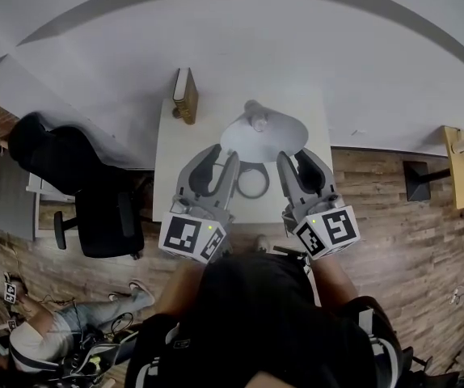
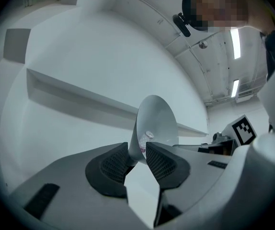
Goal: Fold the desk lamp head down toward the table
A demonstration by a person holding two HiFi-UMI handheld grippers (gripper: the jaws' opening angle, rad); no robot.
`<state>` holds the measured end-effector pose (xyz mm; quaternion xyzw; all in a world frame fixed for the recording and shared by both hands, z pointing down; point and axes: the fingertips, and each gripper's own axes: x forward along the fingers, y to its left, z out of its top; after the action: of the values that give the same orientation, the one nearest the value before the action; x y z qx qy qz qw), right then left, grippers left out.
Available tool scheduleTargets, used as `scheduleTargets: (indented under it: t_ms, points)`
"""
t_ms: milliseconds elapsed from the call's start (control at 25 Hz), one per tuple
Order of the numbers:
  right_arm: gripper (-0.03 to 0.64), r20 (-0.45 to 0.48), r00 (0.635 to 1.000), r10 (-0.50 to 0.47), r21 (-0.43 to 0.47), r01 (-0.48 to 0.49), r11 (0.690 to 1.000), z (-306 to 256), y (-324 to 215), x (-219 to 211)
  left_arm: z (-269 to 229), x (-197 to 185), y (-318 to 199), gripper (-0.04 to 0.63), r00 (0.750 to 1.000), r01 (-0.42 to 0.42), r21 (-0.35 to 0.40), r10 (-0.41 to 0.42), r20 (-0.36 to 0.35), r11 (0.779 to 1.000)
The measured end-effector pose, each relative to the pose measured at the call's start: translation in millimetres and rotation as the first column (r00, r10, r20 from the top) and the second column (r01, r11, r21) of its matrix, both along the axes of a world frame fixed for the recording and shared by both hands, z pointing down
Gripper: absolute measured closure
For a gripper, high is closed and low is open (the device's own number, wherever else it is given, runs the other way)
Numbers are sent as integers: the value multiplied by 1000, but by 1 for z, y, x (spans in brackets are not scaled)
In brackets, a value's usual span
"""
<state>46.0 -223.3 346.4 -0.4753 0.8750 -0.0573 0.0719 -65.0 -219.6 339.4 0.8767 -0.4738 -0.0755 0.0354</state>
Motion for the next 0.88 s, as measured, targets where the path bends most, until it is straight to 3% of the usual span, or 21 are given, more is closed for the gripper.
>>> scheduleTargets:
  t_ms: [240,880]
  points:
    - [554,9,1000,-8,9,8,1000,2,1,-2,3,5,2,534,999,-37,-15,37,-38,999]
    - [563,-24,1000,-20,-23,19,1000,37,15,-1,39,1,16,551,998,-24,-63,20,-59,998]
